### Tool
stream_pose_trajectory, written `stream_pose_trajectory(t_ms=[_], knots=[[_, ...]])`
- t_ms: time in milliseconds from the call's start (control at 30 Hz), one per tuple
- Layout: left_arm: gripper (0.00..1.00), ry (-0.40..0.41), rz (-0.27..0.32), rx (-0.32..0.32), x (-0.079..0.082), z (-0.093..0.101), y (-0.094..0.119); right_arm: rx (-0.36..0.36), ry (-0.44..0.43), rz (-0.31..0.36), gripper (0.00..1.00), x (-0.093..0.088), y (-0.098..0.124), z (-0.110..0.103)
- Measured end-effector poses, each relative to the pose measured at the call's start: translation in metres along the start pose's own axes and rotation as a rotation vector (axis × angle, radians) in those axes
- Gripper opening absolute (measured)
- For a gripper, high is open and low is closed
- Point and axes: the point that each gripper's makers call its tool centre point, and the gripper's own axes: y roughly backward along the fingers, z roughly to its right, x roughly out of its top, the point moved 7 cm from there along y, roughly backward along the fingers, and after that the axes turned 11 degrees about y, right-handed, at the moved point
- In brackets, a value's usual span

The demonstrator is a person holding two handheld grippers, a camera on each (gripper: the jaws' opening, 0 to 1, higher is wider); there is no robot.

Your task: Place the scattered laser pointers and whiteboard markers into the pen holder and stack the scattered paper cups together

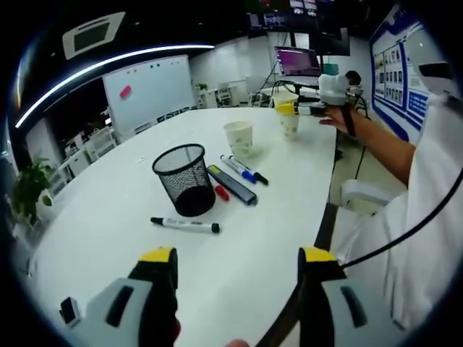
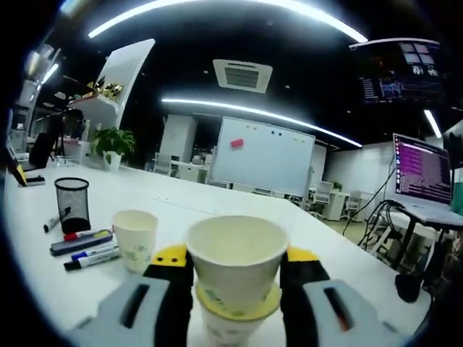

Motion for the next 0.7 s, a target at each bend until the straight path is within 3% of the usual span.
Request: stream_pose_trajectory(t_ms=[700], knots=[[0.68, 0.000, -0.005, -0.005, -0.0022, 0.0004, -0.0006, 0.016, -0.009, -0.023, 0.48, -0.0065, -0.0017, -0.0024]])
